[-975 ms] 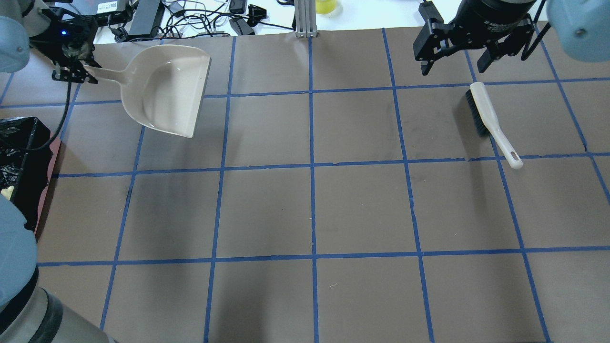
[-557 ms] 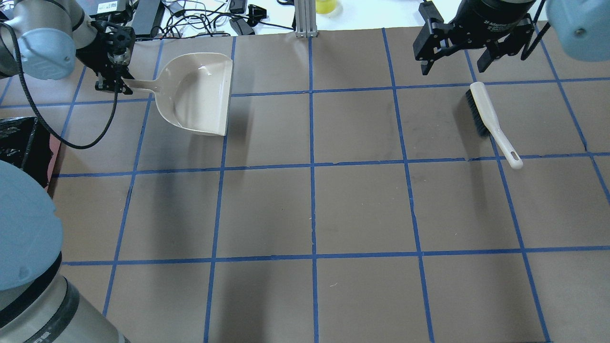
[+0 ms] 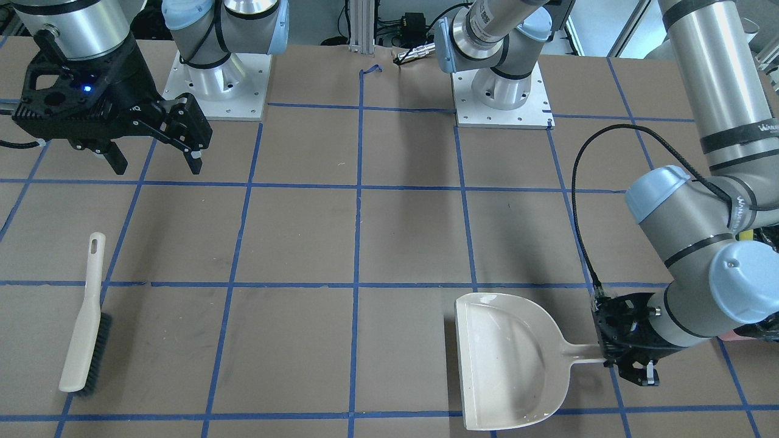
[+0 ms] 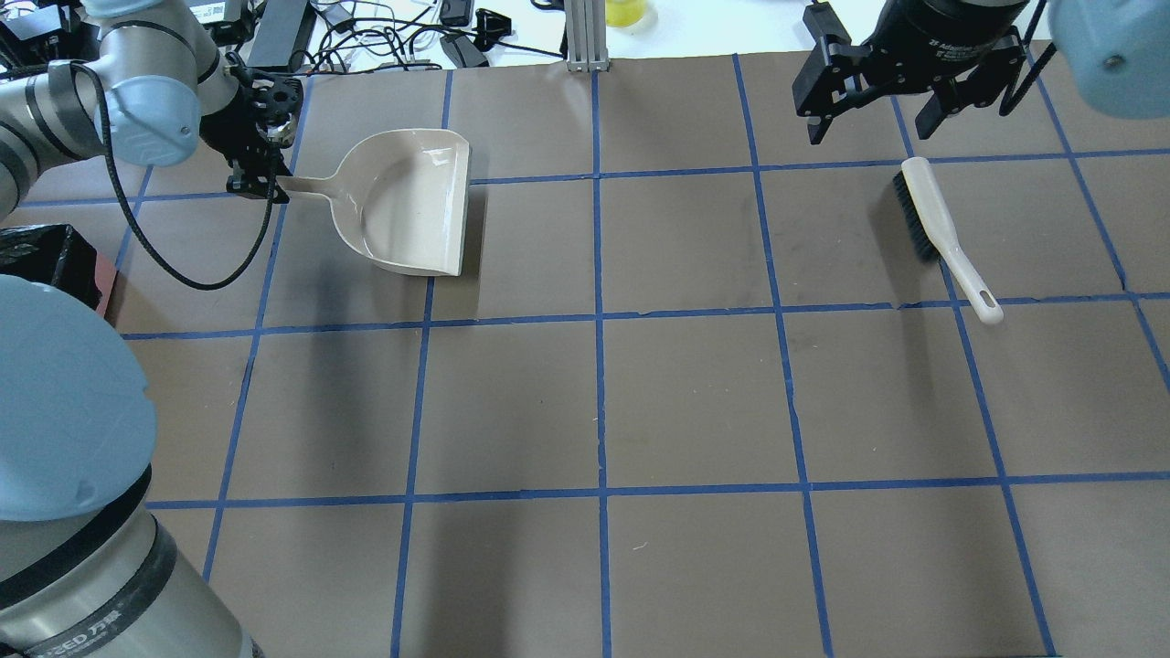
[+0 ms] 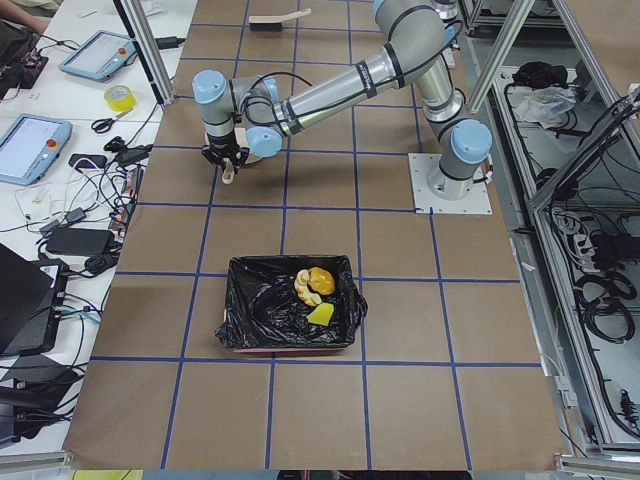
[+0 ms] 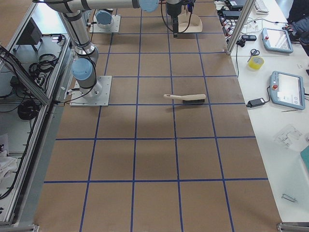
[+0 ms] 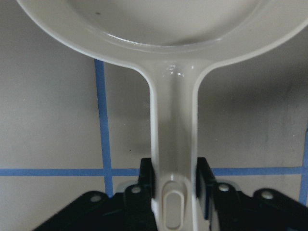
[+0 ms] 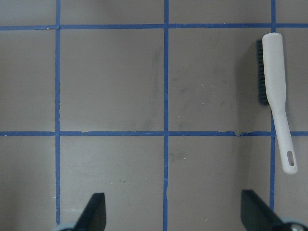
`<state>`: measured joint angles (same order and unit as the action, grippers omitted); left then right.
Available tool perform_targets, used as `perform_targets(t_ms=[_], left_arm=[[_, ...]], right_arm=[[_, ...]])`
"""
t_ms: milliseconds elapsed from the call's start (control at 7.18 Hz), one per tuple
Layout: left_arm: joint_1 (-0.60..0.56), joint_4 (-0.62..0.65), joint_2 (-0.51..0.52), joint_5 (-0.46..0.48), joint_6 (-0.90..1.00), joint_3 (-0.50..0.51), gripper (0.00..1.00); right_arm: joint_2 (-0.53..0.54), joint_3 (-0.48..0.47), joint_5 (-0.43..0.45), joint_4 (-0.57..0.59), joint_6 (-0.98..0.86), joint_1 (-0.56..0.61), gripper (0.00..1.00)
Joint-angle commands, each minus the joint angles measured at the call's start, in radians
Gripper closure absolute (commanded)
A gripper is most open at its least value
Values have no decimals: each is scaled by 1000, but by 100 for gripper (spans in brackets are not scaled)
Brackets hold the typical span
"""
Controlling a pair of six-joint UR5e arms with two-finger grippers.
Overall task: Sweep and dump trash into bin
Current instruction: 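Bring the empty dustpan back and lower it onto the table with the left gripper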
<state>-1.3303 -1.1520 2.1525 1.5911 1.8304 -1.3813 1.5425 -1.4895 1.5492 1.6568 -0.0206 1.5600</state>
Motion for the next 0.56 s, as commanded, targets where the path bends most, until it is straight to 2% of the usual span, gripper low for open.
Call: perform_targets(t_ms=[0,418], left_arm=[[-9,1,16,16,4,-4,100],[-36,-3,21,18,4,-5,100]], right_arm=[[1,0,0,0,-1,0,0],[1,0,0,1,-1,0,0]])
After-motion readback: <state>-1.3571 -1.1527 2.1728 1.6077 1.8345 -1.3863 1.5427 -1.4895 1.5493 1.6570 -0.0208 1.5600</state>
